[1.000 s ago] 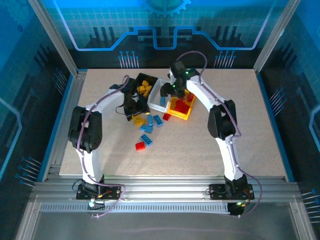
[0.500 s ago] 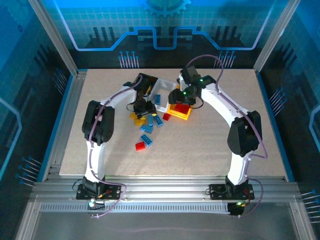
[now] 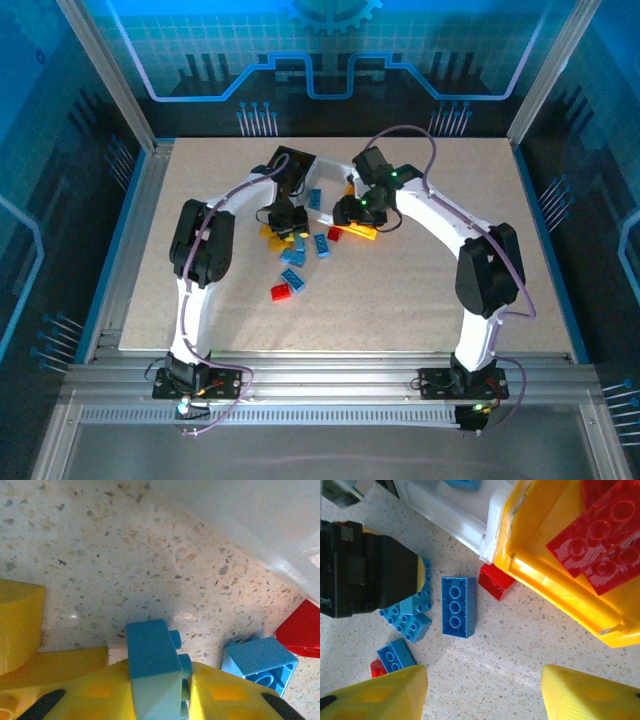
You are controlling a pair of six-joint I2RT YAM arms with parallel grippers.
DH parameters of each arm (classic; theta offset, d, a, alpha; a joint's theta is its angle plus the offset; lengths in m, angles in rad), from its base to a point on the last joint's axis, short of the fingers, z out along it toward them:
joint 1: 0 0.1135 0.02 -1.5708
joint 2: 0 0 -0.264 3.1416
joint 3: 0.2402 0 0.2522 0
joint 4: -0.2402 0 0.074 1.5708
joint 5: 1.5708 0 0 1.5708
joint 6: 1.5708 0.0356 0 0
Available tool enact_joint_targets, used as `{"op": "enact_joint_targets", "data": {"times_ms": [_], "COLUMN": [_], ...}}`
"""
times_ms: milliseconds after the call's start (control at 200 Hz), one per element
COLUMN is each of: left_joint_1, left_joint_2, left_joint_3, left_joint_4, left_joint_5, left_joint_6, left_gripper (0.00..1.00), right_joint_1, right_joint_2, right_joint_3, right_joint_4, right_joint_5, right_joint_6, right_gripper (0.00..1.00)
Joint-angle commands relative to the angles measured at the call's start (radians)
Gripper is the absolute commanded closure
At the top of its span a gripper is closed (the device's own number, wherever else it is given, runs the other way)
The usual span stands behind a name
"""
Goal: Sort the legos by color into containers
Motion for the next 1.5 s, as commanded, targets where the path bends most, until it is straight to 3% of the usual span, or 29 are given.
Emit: {"op": "enact_joint_targets", "data": {"times_ms": [0, 330, 765, 1011, 1251, 1496], "left_joint_1": [-0.009, 0.022, 0.147, 0.211, 0.219, 0.227], "left_joint_2": [0.006, -0.166, -0.319, -0.352, -0.333, -0.321], "left_joint_3": [-0.003, -0.086, -0.012, 0.038, 0.091, 0.105], "left_joint_4": [-0.041, -0.055, -0.115, -0.141, -0.147, -0.143], "left_joint_5": [-0.018, -0.016, 0.005, 0.015, 0.034, 0.046], "left_joint_6": [0.021, 0.039, 0.04, 0.054, 0.05, 0.05], "left_gripper": [0.77, 0.83, 0.82, 0.81, 0.81, 0.81], "right_joint_1": [0.015, 0.078, 0.193, 0.202, 0.202, 0.21], "right_joint_2": [-0.025, 0.014, 0.21, 0.32, 0.391, 0.462], "right_joint_3": [-0.003, 0.018, 0.121, 0.18, 0.23, 0.312], "right_joint_4": [0.016, -0.002, -0.084, -0.092, -0.093, -0.128], "right_joint_5": [0.009, 0.034, 0.136, 0.16, 0.192, 0.219], "right_joint_6": [0.02, 0.019, -0.046, -0.077, -0.085, -0.107], "right_gripper": [0.37, 0.37, 0.34, 0.34, 0.36, 0.45]}}
